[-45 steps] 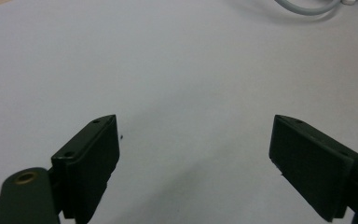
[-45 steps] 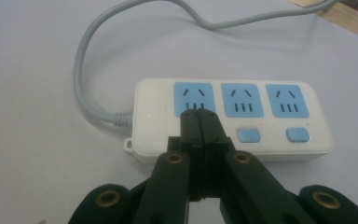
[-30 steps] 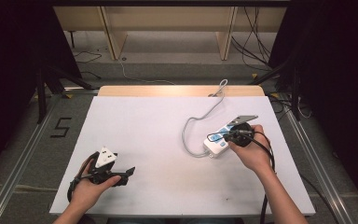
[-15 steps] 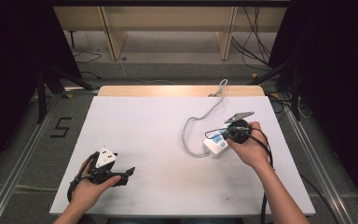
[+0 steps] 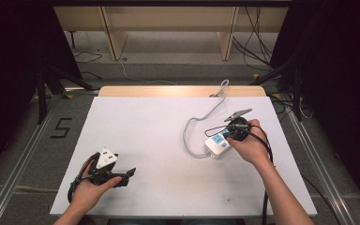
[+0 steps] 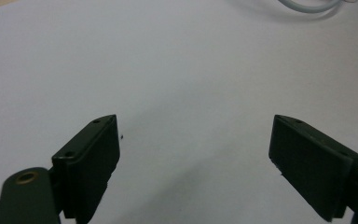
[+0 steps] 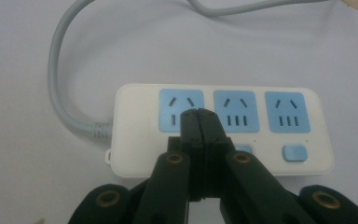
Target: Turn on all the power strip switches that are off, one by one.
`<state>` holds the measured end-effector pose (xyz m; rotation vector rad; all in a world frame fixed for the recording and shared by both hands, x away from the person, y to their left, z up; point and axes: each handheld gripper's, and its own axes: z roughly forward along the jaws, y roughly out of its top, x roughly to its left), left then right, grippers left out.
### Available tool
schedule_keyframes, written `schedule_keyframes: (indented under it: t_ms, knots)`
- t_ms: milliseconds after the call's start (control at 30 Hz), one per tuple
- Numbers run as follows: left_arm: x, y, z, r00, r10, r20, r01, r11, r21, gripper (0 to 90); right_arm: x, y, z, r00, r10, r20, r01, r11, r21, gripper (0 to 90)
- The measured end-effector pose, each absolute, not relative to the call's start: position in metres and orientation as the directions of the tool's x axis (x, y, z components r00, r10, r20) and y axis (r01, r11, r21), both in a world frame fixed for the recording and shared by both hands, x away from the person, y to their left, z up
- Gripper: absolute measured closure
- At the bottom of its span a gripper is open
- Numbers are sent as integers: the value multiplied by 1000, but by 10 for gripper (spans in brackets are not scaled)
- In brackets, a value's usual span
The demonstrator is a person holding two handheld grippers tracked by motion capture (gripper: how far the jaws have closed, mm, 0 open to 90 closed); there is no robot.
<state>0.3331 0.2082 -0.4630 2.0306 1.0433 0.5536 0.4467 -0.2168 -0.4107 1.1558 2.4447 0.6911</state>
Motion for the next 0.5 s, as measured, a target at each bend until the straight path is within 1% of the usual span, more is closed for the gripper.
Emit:
schedule_keyframes:
  t_ms: [500]
  knots:
    - [333, 209, -463, 572, 820, 33, 485, -370, 792, 162, 457, -214, -414, -613, 786, -82, 652, 562, 509, 900]
